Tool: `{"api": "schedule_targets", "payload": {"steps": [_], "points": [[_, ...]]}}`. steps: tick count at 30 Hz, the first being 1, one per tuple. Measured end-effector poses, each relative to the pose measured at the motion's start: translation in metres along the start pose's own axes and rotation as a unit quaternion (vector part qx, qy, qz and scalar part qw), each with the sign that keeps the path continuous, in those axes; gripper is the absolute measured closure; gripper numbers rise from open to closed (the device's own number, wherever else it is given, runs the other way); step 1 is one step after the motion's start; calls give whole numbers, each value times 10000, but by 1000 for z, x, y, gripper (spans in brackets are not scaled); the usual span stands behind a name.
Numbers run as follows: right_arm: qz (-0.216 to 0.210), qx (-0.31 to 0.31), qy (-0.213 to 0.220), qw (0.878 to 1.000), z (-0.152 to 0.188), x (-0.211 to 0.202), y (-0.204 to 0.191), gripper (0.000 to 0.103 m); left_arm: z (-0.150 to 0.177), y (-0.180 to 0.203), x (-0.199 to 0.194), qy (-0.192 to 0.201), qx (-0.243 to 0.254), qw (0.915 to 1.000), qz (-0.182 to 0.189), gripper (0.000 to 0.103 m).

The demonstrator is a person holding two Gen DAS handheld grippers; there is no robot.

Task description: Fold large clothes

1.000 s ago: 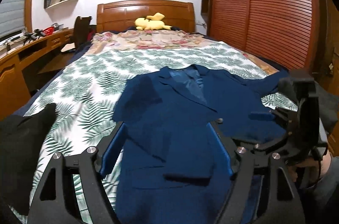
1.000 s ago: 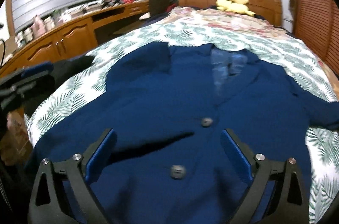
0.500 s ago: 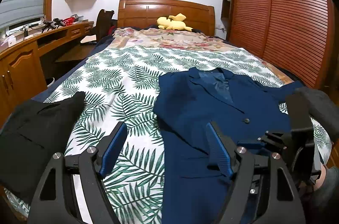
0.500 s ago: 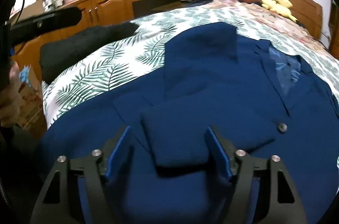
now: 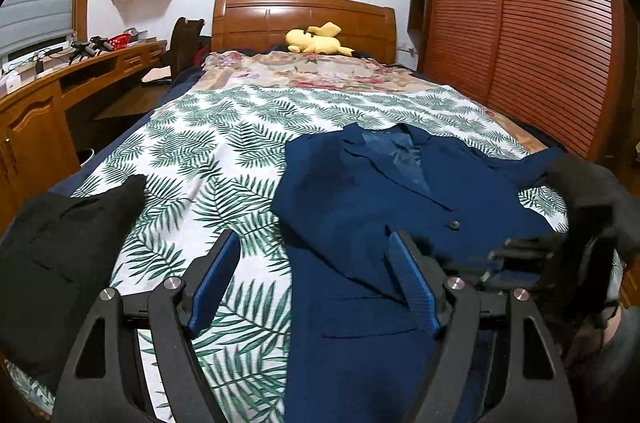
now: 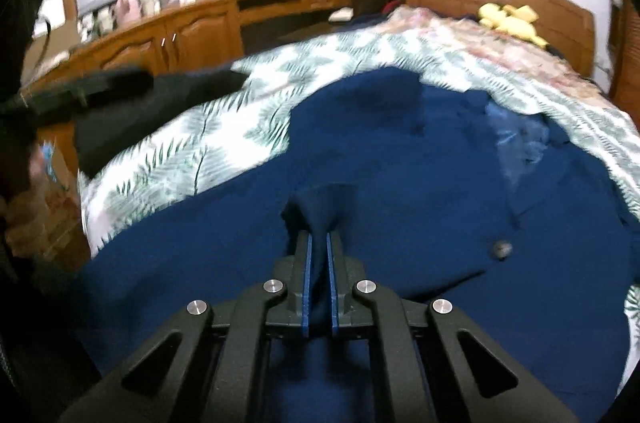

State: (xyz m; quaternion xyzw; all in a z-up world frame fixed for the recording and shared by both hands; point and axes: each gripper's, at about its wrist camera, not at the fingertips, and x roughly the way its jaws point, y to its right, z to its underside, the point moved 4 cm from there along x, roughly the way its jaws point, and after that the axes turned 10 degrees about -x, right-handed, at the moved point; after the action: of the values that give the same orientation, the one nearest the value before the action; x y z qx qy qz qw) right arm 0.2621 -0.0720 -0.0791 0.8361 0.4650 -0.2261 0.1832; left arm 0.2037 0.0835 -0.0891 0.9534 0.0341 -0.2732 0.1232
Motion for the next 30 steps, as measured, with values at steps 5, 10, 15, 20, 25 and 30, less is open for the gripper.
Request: {"api": "schedule_targets", "payload": {"steps": [5, 10, 15, 20, 25, 30], "points": [[299, 296, 443, 9981, 7, -44, 22, 98, 1, 14, 4, -20, 70, 10000, 59, 26], [657, 557, 744, 9935, 20, -81, 45, 98, 1, 30, 8, -29, 133, 9998, 143, 26], [1029, 648, 1042, 9871, 32, -114, 49, 98, 3, 44, 13, -66, 240, 9995, 177, 26], [1409, 693, 1329, 9786, 45, -149, 43, 98, 5, 56, 15, -83, 302, 9992, 240, 26], [1452, 864, 875, 9817, 74, -150, 34, 98, 7, 65, 20, -153, 364, 9988, 288, 26], [1318, 943, 389, 9860, 101, -139, 17, 98, 9, 74, 21, -174, 438, 9984, 322, 26]]}}
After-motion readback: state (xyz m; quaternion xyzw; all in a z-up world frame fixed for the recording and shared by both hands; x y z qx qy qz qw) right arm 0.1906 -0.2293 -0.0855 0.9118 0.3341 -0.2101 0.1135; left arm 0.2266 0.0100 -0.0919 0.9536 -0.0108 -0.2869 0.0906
